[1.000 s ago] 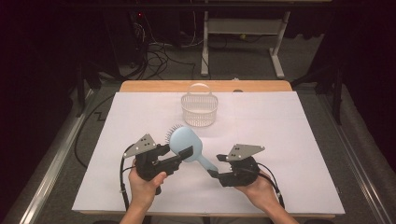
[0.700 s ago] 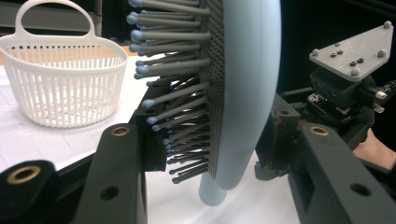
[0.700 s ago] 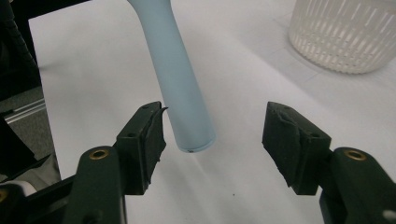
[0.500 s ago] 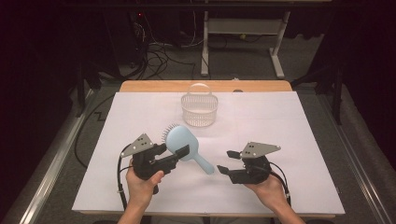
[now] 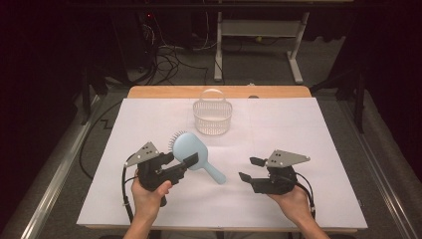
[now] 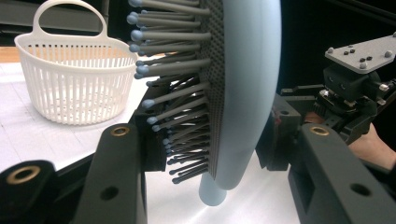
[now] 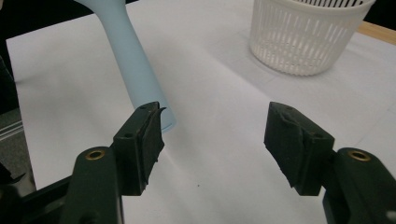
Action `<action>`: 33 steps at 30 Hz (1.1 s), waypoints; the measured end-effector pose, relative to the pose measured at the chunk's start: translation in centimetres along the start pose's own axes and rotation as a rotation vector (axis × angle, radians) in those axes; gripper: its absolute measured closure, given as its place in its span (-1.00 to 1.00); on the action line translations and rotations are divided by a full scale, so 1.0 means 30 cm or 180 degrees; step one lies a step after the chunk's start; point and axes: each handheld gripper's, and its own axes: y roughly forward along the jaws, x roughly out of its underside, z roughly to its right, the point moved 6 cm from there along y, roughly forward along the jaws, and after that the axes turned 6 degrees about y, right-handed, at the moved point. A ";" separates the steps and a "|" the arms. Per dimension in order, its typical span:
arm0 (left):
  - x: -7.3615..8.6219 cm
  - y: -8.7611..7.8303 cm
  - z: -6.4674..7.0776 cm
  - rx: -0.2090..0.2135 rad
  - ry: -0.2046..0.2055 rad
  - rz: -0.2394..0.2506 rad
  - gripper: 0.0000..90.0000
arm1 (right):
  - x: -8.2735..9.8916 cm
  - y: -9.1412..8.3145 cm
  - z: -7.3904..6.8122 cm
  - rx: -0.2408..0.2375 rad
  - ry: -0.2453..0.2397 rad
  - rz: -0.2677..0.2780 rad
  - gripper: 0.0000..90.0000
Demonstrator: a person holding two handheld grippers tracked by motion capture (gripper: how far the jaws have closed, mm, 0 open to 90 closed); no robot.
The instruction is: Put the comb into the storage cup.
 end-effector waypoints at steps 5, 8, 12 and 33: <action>0.001 0.001 -0.009 0.0023 -0.0055 0.0005 0.19 | -0.004 -0.015 0.009 0.0076 -0.0045 0.0071 -0.17; -0.001 -0.003 -0.014 0.0003 -0.0069 0.0007 0.19 | -0.004 -0.025 0.017 0.0091 -0.0059 0.0095 -0.18; -0.004 -0.009 -0.018 -0.0026 -0.0072 0.0014 0.19 | 0.005 -0.047 0.040 0.0123 0.0005 0.0140 -0.19; -0.004 -0.024 -0.043 -0.0186 -0.0011 -0.0062 0.18 | 0.109 -0.208 0.202 0.0316 0.0403 0.0453 -0.28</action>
